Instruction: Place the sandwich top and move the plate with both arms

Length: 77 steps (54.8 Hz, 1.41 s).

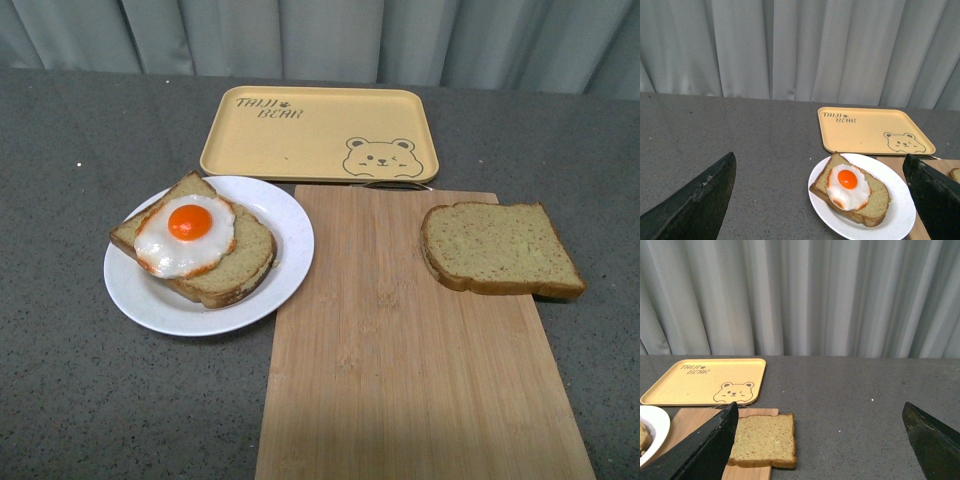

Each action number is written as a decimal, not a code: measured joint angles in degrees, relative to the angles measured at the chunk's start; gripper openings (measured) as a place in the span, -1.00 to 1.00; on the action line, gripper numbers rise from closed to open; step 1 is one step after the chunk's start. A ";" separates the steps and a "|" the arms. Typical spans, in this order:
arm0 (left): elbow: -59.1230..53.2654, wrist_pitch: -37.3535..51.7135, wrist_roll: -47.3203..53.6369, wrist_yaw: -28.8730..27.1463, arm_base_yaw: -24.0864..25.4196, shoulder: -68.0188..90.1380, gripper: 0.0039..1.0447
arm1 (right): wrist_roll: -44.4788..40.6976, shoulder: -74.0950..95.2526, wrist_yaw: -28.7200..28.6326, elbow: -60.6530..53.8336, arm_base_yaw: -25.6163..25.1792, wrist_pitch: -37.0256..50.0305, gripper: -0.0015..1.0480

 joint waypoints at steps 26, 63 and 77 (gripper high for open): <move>0.00 0.00 0.00 -0.02 0.00 0.02 0.88 | 0.00 0.00 0.00 0.00 0.00 0.00 0.82; 0.00 0.00 0.00 0.00 0.00 0.00 0.88 | 0.00 0.00 0.00 0.00 0.00 0.00 0.82; 0.00 0.00 0.00 0.00 0.00 0.02 0.88 | 0.00 0.00 0.00 0.00 0.00 0.00 0.82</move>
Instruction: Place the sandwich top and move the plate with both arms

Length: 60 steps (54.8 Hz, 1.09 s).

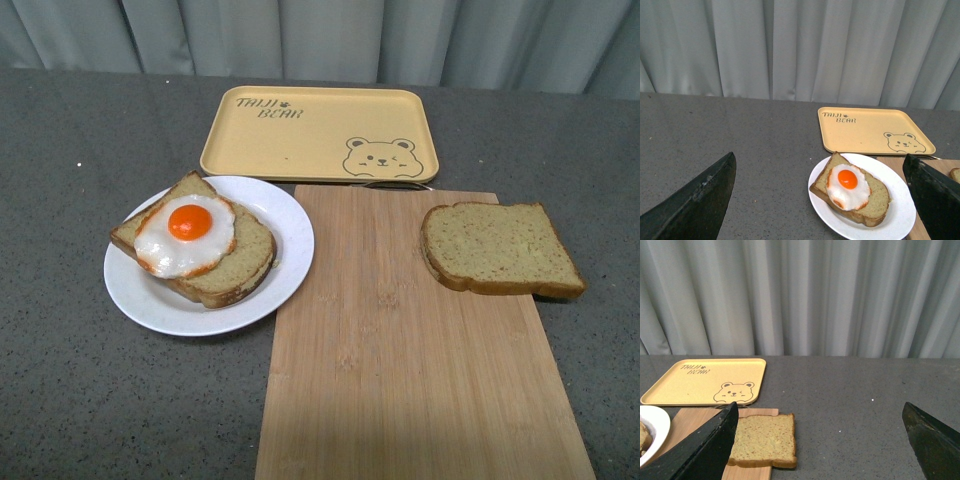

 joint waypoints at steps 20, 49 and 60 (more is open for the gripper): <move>0.00 0.00 0.00 0.00 0.00 -0.02 0.88 | 0.00 0.00 0.00 0.00 0.00 0.00 0.82; 0.00 0.00 0.00 0.00 0.00 -0.02 0.88 | 0.00 0.00 0.00 0.00 0.00 0.00 0.82; 0.00 0.00 0.00 0.00 0.00 -0.02 0.88 | 0.00 0.00 0.00 -0.02 0.00 0.00 0.82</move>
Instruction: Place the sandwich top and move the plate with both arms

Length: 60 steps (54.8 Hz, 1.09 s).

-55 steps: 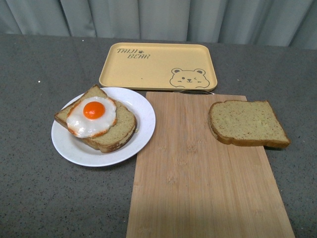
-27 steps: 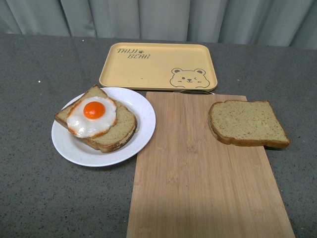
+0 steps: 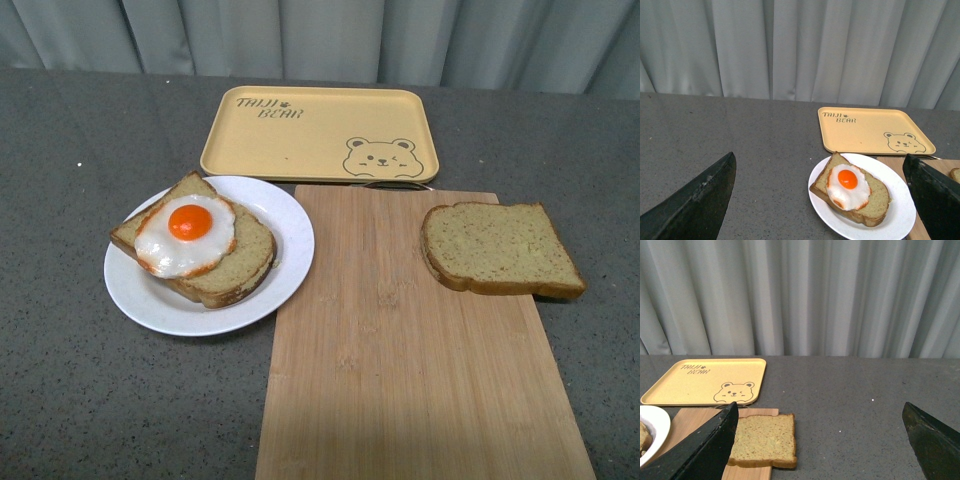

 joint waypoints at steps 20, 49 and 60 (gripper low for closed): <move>0.00 0.00 0.00 -0.02 0.00 0.00 0.88 | 0.00 0.00 0.00 0.02 0.00 0.00 0.82; 0.00 0.00 0.00 0.00 0.00 0.00 0.88 | 0.00 0.00 0.00 0.02 0.00 0.00 0.82; 0.00 0.00 0.00 0.00 0.00 0.00 0.88 | 0.00 0.00 0.00 0.02 0.00 0.00 0.82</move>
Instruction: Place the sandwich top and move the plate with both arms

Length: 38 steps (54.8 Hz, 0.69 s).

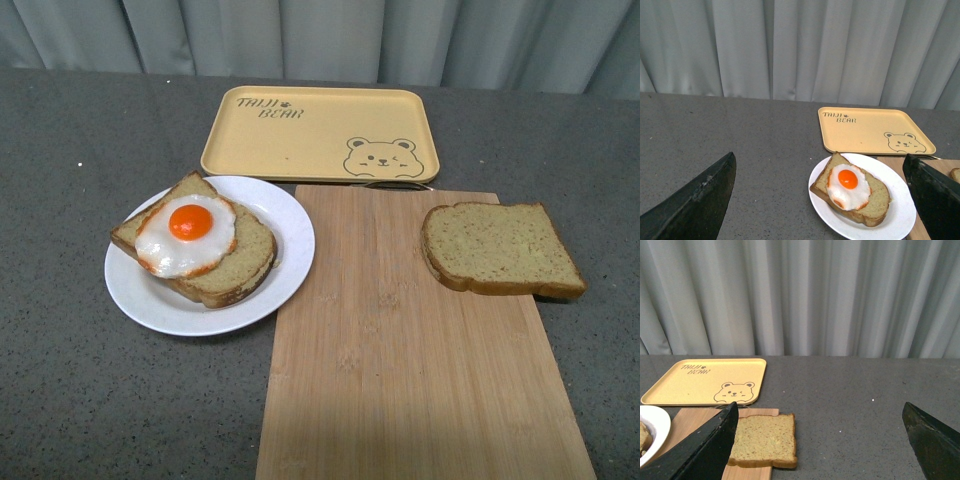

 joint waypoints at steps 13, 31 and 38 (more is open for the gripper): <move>0.00 0.00 0.00 0.00 0.00 0.00 0.88 | 0.00 0.00 0.00 0.00 0.00 0.00 0.82; 0.00 0.00 -0.02 -0.02 0.00 0.00 0.88 | 0.00 0.00 0.00 0.00 0.00 0.00 0.82; 0.00 0.00 0.00 0.00 0.00 0.00 0.88 | 0.00 0.00 0.00 0.00 0.00 0.00 0.82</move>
